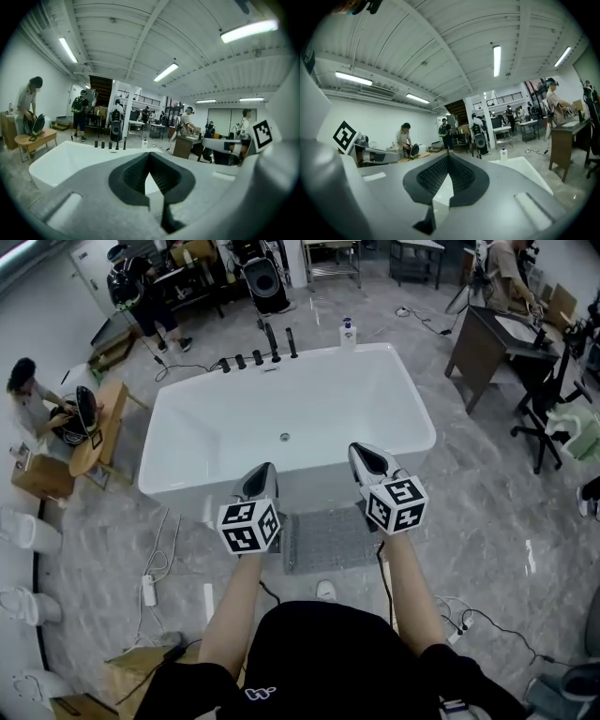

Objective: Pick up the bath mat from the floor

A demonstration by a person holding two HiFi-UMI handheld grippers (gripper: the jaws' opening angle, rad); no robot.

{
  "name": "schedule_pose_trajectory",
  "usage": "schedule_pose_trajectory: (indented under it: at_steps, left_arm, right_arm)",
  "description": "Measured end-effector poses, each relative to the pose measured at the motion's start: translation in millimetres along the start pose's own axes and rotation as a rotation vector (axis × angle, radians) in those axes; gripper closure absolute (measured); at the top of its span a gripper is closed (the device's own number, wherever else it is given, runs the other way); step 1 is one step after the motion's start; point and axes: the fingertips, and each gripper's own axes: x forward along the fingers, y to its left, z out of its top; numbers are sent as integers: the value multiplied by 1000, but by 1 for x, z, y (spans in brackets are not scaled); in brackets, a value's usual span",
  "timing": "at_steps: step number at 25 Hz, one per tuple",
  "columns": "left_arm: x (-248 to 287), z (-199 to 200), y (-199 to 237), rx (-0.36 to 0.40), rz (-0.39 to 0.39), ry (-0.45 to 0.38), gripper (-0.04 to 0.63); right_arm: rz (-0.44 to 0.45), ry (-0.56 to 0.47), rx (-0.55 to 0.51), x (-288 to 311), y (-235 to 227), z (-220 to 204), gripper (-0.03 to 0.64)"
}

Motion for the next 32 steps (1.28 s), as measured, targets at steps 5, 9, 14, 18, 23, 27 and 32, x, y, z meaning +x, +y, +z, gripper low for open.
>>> schedule_pose_trajectory:
  at_steps: [5,9,14,18,23,27,32]
  left_arm:
    - [5,-2,31,100,36,3,596]
    - [15,-10,45,71,36,10,595]
    - [32,-21,57,12,23,8,596]
    - [36,-28,64,-48,31,-7,596]
    - [23,-38,68,-90,60,0,595]
    - [15,-39,73,-113,88,-1,596]
    - [17,-47,71,-106,107,25,597]
  right_arm:
    - [59,-10,-20,39,28,26,611]
    - [105,12,-61,58,45,28,611]
    - [58,98,-83,65,33,1,611]
    - [22,165,-112,58,23,-13,611]
    - [95,166,35,67,43,-6,611]
    - [146,171,3,78,63,-6,611]
    - [103,208,22,70,43,-25,611]
